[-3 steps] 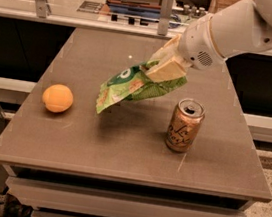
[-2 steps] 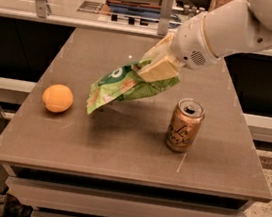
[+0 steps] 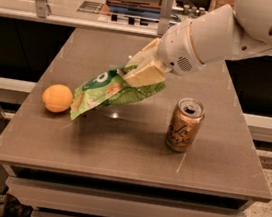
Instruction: Move green rice chip bag near orange
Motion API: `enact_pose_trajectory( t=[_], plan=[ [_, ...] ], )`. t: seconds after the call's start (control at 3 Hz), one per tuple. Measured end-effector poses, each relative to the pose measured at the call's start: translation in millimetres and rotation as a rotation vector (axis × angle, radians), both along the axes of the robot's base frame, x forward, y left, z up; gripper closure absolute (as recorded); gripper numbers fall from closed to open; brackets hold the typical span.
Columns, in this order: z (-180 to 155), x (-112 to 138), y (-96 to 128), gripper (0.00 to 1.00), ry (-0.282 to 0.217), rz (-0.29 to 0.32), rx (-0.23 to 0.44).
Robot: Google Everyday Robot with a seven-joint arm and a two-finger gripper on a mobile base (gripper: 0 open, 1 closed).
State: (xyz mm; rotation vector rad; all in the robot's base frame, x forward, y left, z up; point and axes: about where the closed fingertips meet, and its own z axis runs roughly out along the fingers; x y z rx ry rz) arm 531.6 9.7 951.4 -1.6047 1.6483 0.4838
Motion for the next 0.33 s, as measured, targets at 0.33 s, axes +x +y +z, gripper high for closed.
enact_pose_trajectory(
  t=[0.33],
  plan=[
    [1.2,-1.0,1.4,0.83,-0.002,0.003,-0.002]
  ],
)
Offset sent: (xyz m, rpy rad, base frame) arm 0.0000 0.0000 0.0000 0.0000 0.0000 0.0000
